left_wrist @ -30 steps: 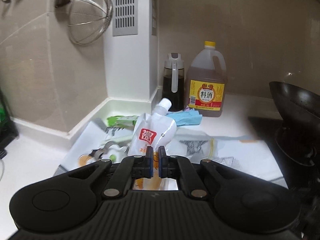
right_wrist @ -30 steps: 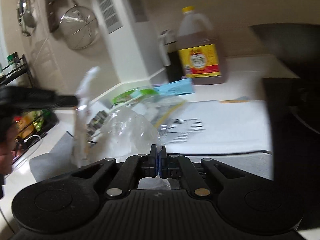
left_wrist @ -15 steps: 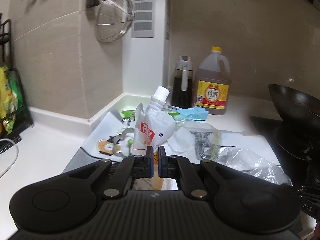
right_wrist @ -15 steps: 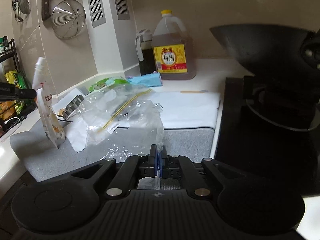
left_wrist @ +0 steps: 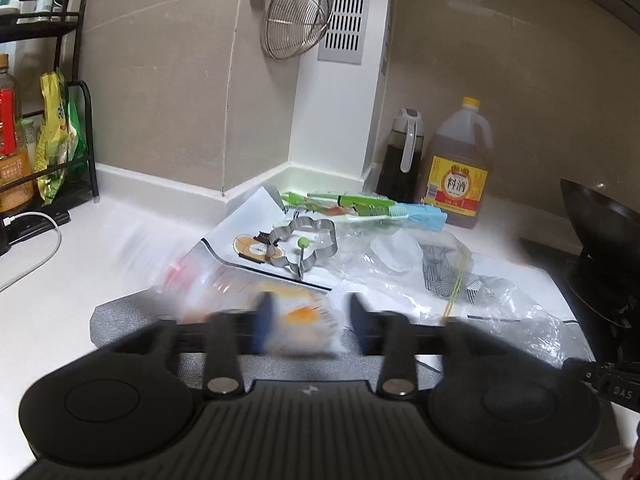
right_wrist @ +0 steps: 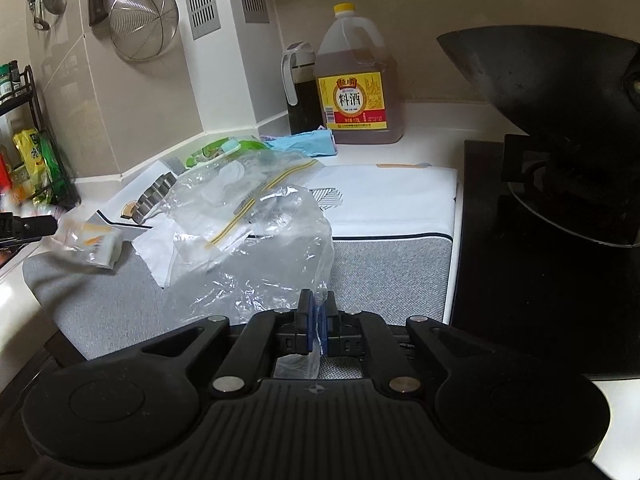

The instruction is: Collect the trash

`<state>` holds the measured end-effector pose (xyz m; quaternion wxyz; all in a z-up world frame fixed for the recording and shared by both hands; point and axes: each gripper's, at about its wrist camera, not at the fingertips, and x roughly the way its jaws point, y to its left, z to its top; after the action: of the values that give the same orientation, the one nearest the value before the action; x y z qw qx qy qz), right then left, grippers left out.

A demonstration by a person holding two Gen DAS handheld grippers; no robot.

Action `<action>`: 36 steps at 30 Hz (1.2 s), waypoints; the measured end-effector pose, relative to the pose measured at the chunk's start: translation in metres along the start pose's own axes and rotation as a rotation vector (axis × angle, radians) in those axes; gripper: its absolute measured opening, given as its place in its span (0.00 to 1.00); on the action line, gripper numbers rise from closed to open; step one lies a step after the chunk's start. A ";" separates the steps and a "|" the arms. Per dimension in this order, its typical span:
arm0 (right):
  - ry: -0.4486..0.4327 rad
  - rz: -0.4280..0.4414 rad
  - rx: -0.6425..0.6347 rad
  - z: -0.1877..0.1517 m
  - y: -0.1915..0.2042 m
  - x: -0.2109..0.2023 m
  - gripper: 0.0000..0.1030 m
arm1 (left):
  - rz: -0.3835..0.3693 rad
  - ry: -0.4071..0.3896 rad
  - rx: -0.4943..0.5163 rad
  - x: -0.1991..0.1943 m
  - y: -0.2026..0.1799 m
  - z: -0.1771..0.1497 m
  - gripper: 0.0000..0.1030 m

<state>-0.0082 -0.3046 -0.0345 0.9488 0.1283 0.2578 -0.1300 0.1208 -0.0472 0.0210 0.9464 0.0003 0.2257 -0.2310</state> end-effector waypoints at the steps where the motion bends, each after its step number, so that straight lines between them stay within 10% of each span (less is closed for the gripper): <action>1: 0.005 -0.002 0.003 0.000 0.000 0.001 0.15 | 0.004 -0.007 -0.005 0.002 0.000 -0.001 0.70; 4: 0.008 -0.004 0.014 0.001 -0.001 0.000 0.61 | 0.017 0.015 -0.054 0.010 0.006 -0.002 0.79; 9: -0.047 0.013 -0.017 0.007 0.002 -0.006 0.84 | 0.024 0.037 -0.060 0.012 0.015 -0.005 0.81; 19: -0.046 0.029 -0.032 0.013 0.009 -0.001 0.84 | -0.027 0.066 0.469 0.018 -0.009 -0.015 0.93; 27: -0.037 0.011 -0.035 0.020 0.007 0.006 0.89 | 0.048 0.174 0.588 0.064 -0.005 -0.020 0.93; 36: 0.056 0.029 -0.062 0.024 0.018 0.048 1.00 | 0.043 0.219 0.523 0.074 -0.007 -0.017 0.38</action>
<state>0.0488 -0.3040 -0.0363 0.9464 0.1060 0.2866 -0.1046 0.1688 -0.0844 -0.0253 0.8889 0.2743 0.2591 -0.2597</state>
